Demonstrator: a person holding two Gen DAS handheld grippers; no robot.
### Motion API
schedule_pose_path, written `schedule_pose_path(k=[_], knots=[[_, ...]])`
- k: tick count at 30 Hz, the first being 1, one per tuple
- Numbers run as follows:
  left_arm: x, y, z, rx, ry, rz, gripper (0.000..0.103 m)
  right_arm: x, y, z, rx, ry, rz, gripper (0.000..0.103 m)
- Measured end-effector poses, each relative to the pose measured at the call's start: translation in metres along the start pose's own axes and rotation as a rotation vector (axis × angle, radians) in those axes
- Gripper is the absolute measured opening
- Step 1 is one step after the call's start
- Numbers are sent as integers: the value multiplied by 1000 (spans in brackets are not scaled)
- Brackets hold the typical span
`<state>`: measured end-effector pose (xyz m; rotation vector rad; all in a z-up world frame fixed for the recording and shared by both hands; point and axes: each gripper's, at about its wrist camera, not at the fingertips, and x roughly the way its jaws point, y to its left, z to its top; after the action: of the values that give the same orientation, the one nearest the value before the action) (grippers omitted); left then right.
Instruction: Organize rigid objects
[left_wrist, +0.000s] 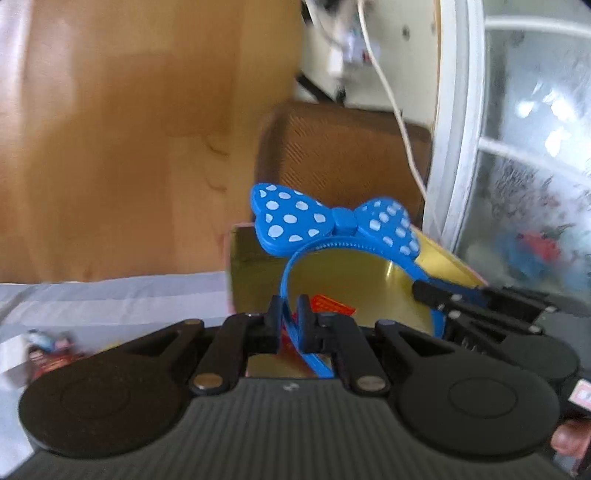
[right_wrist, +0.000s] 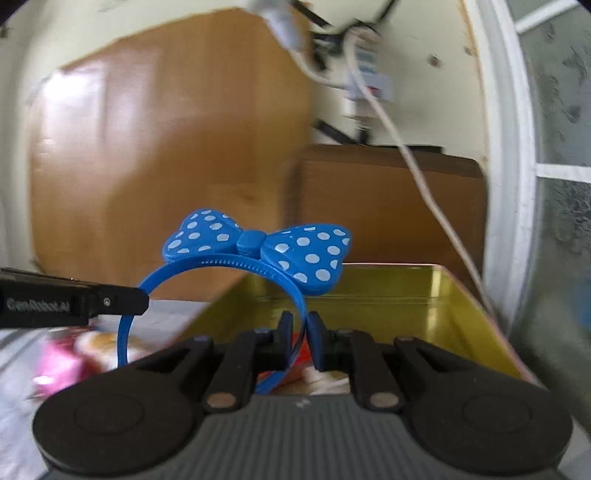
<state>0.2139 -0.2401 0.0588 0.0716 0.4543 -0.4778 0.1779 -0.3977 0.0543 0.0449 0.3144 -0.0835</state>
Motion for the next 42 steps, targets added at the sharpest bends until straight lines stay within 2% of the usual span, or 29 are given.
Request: schedule_pose_path(k=[2, 3, 5, 6, 7, 9, 14, 17, 20, 22, 24, 26, 28, 30, 32, 33, 36, 38, 39, 42], knots=[[30, -7, 2, -4, 65, -3, 13, 17, -16, 2, 22, -3, -25, 11], [45, -10, 1, -11, 101, 4, 13, 25, -23, 2, 41, -25, -30, 14], [61, -13, -6, -20, 139, 43, 13, 33, -38, -6, 106, -68, -38, 34], [62, -13, -8, -33, 142, 49, 13, 36, -43, -9, 118, -45, -39, 47], [59, -11, -11, -51, 129, 41, 13, 35, -47, -9, 111, -32, -27, 43], [44, -9, -12, -86, 71, 45, 13, 26, -50, -7, 109, -82, -14, 42], [-25, 4, -21, -112, -65, 33, 15, 8, -51, -5, 122, -168, 33, 43], [-74, 34, -42, -122, -77, 59, 16, 1, -45, -5, 102, -198, 77, 43], [-116, 79, -75, -134, -27, 179, 16, -11, -33, -8, 75, -215, 139, 43], [-136, 115, -97, -167, 16, 289, 16, -16, -18, -8, 71, -170, 206, 44], [-156, 150, -120, -222, 35, 376, 16, -24, 0, -7, 103, -109, 338, 44], [-166, 172, -137, -250, 46, 445, 16, -35, 28, -11, 120, -61, 481, 44], [-168, 188, -149, -279, 55, 477, 16, -38, 64, -18, 110, 15, 592, 43], [-170, 200, -160, -314, 55, 465, 16, -34, 98, -26, 77, 85, 627, 40], [-166, 201, -165, -322, 52, 434, 16, -19, 127, -33, 48, 150, 607, 40], [-166, 203, -165, -335, 45, 403, 16, -10, 136, -34, 56, 182, 598, 40], [-167, 203, -165, -344, 40, 376, 16, 20, 155, -38, 95, 286, 581, 42], [-167, 202, -165, -338, 36, 360, 16, 36, 165, -40, 126, 345, 610, 31], [-169, 202, -167, -339, 35, 355, 16, 42, 169, -41, 143, 376, 614, 12], [-174, 205, -172, -363, 32, 319, 18, 35, 166, -46, 200, 421, 668, 9]])
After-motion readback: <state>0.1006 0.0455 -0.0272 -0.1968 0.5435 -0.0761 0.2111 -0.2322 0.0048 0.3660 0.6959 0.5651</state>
